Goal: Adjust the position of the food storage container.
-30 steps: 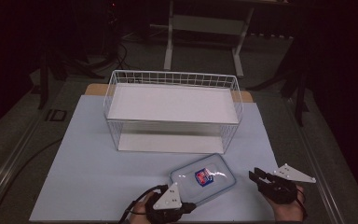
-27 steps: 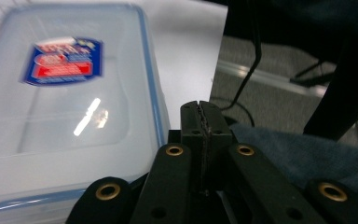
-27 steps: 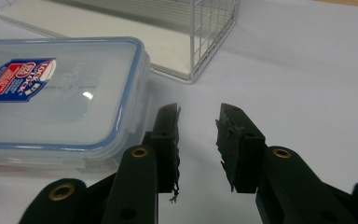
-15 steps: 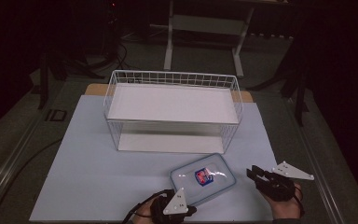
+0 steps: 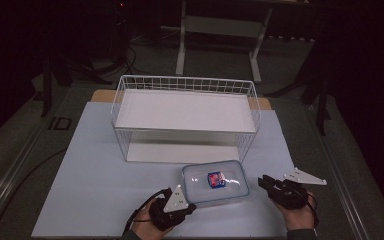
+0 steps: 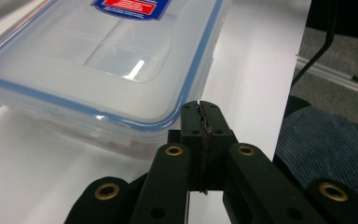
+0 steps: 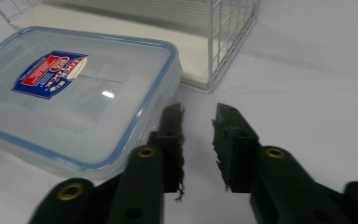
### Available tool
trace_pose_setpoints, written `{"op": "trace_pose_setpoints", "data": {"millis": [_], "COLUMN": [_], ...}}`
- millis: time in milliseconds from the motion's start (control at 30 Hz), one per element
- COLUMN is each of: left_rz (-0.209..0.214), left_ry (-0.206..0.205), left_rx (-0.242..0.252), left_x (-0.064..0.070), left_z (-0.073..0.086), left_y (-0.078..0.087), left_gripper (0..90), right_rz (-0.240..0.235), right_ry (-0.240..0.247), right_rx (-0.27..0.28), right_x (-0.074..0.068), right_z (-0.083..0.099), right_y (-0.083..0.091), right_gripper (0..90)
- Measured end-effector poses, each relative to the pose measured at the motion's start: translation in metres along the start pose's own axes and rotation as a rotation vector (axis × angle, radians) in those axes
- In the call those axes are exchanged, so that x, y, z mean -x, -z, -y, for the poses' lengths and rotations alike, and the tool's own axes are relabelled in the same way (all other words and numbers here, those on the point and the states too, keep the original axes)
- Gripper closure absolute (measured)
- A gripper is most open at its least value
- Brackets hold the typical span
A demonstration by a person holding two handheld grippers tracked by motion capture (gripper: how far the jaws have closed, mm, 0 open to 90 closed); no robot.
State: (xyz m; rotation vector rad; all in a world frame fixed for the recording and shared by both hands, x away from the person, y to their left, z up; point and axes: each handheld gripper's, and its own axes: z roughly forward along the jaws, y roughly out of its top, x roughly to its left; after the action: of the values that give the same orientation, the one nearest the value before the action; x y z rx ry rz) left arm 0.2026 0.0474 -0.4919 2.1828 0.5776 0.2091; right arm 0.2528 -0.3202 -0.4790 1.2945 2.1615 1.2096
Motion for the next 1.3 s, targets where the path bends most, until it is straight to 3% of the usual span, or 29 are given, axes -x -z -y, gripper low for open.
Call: {"op": "trace_pose_setpoints", "data": {"millis": [100,233,433,667,900,1300], "left_rz": [0.019,-0.010,-0.113,-0.175,-0.207,-0.226], "left_ry": [0.008,0.027,0.137,0.217,0.262,0.278], "left_rx": [0.046,0.086,0.123,0.166,0.179,0.178], "left_x": [-0.004,-0.012,-0.047,-0.070,-0.081,-0.089], "left_z": [0.001,0.001,0.014,0.027,0.036,0.042], "left_y": [0.010,0.025,0.057,0.084,0.095,0.101], "left_gripper": [82.4,75.9,68.5,66.2,64.6,61.8], "right_rz": [-0.013,-0.019,-0.060,-0.093,-0.122,-0.162], "right_ry": [-0.014,-0.022,-0.011,0.031,0.065,0.101], "right_rx": [-0.031,-0.070,-0.144,-0.159,-0.164,-0.185], "right_x": [0.000,0.000,-0.003,-0.017,-0.038,-0.069], "right_z": [-0.003,-0.005,-0.004,-0.004,-0.008,-0.015], "right_y": [-0.010,-0.021,-0.037,-0.041,-0.052,-0.077], "right_gripper": [89.7,89.8,89.9,90.0,90.0,89.9]}}
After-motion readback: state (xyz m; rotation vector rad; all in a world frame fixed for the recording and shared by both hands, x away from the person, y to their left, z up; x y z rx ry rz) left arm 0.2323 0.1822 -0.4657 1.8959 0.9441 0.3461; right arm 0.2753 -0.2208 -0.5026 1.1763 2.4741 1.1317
